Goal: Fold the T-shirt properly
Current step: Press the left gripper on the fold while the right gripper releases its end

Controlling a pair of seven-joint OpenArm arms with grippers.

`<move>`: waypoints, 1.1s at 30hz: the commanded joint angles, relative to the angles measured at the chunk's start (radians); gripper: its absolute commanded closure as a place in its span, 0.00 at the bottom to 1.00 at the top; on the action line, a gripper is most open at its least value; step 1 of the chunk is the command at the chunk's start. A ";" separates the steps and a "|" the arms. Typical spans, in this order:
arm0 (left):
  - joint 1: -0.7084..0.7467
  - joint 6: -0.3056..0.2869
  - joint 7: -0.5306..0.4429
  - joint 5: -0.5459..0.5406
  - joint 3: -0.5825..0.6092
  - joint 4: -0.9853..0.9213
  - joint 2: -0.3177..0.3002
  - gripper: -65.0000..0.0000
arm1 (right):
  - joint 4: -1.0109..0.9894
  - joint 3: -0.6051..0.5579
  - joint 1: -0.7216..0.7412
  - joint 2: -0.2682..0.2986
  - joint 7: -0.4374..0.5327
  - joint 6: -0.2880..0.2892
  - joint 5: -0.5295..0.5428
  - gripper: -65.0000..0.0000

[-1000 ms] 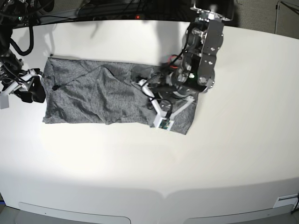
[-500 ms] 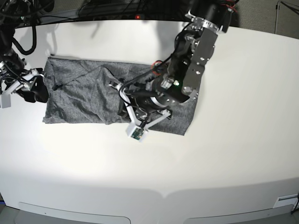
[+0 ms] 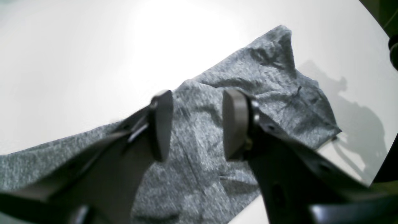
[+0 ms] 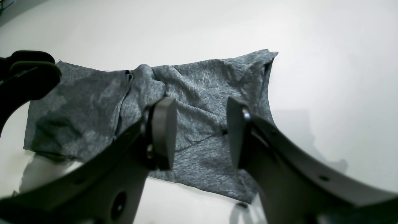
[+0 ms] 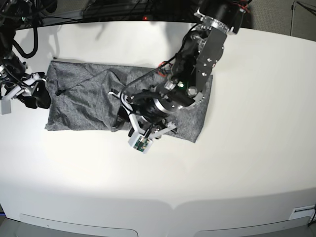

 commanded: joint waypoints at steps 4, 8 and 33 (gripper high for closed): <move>-0.016 -0.006 -0.026 0.031 0.002 0.017 0.014 0.60 | 0.020 0.008 0.006 0.017 0.021 0.005 0.022 0.59; -0.016 -0.004 -0.026 0.140 0.002 0.017 0.014 0.60 | 0.020 0.008 0.011 0.019 0.040 0.005 -0.029 0.58; -0.022 -0.015 -0.026 0.095 0.004 0.017 0.014 0.60 | -0.605 0.005 0.235 0.143 0.055 0.005 -0.257 0.34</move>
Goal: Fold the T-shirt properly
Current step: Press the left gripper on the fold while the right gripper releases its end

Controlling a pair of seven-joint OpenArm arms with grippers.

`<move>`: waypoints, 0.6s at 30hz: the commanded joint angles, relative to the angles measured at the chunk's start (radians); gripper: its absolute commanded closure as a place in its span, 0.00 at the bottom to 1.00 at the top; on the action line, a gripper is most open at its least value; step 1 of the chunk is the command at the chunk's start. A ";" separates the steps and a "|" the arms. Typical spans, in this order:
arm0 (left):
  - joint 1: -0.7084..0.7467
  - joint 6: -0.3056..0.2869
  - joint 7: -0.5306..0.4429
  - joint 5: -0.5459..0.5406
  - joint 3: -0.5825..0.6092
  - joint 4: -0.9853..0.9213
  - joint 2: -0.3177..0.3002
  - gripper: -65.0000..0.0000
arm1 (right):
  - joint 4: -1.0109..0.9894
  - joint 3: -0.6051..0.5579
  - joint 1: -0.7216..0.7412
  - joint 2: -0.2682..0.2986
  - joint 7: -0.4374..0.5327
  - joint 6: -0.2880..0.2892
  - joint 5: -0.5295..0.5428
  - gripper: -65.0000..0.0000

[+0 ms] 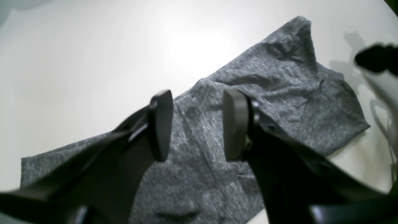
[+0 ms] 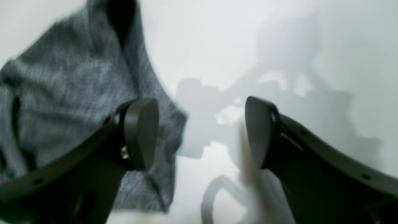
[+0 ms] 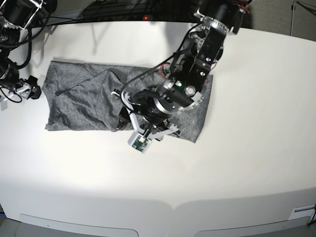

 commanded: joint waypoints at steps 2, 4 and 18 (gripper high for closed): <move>-0.019 -0.003 -0.025 -0.004 0.002 0.017 0.014 0.60 | 0.002 0.003 0.014 0.020 0.004 0.010 0.021 0.34; -0.019 -0.003 -0.025 -0.004 0.002 0.017 0.014 0.60 | 0.002 -0.013 0.014 0.019 -0.004 0.010 0.021 0.34; 0.003 0.000 0.148 0.136 0.002 0.017 -0.118 0.60 | 0.002 -0.278 0.015 0.007 0.054 0.010 0.015 0.34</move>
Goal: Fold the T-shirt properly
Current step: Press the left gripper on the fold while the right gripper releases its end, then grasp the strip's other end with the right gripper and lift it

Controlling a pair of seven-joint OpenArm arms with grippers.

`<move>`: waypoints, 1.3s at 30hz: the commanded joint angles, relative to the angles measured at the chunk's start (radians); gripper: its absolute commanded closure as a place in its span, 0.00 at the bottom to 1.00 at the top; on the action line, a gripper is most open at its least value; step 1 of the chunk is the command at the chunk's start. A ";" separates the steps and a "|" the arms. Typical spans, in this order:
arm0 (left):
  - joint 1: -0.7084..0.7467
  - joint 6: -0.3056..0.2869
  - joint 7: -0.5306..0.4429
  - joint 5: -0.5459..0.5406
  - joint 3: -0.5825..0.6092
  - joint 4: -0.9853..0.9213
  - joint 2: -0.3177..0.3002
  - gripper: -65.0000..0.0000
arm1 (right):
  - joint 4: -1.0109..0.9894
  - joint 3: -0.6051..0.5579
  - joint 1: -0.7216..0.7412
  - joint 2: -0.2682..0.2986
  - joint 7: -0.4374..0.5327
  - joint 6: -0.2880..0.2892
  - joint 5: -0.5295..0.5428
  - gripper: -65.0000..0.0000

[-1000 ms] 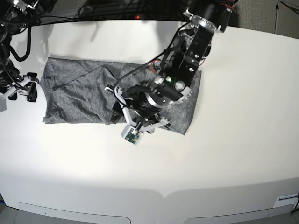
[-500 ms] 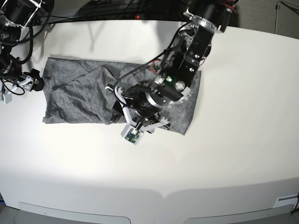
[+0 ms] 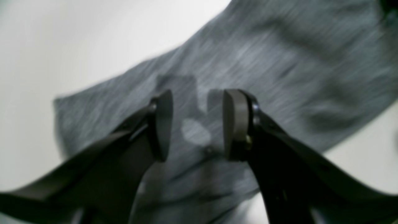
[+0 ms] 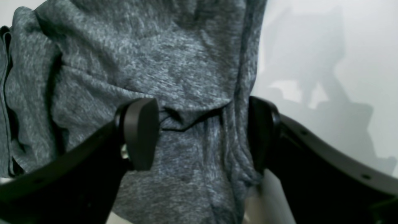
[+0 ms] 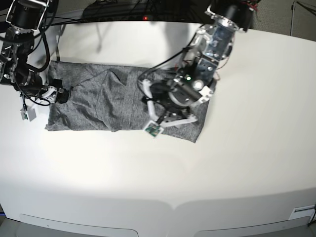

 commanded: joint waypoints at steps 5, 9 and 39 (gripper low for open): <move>-0.014 0.001 -0.014 -0.067 0.000 0.017 -0.089 0.60 | 0.011 0.001 0.010 0.000 -0.006 0.005 0.051 0.59; 0.000 0.001 0.000 -0.102 -0.001 0.017 -0.134 0.60 | 0.011 0.001 0.023 -0.009 -0.005 0.005 0.066 1.00; 0.035 0.001 0.241 0.105 -0.001 0.216 -0.143 0.60 | 0.285 -0.268 0.191 -0.249 -0.367 0.005 0.475 1.00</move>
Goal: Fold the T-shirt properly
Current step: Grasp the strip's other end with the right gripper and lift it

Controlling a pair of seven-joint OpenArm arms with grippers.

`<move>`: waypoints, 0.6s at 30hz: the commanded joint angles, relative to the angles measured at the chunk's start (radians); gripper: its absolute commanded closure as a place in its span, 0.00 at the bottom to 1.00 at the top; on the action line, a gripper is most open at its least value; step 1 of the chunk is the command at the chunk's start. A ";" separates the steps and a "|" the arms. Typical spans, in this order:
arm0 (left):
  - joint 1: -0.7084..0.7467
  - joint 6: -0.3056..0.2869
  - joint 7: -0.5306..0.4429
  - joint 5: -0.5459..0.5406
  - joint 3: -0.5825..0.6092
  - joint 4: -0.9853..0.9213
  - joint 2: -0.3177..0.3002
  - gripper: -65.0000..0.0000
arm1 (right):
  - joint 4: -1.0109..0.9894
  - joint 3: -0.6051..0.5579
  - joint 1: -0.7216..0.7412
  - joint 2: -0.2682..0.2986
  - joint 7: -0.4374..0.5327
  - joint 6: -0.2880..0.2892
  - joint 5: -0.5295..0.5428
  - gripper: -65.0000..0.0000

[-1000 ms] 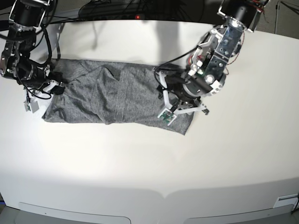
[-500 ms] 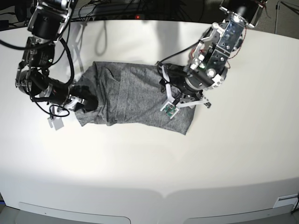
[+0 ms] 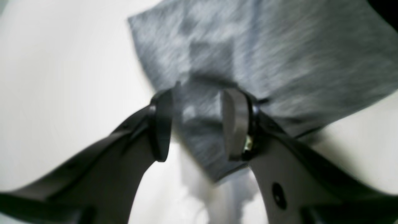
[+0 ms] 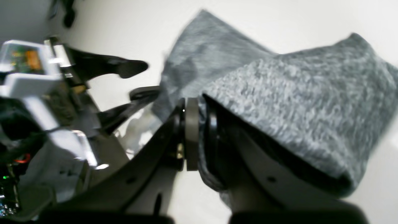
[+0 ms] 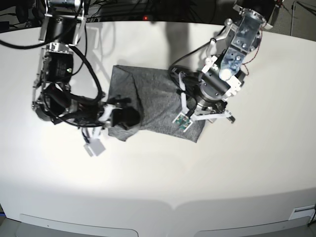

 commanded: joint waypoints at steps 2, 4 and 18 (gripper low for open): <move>-0.008 0.018 -0.012 0.031 -0.001 0.018 -0.010 0.60 | 0.018 -0.024 0.046 -0.026 0.030 0.005 0.019 1.00; -0.008 0.064 -0.006 0.030 -0.001 0.018 -0.034 0.60 | 0.018 -0.042 0.070 -0.066 0.031 0.005 -0.018 1.00; 0.011 0.251 0.149 0.097 -0.001 0.018 -0.214 0.60 | -0.095 -0.125 0.110 -0.243 0.148 0.005 -0.245 1.00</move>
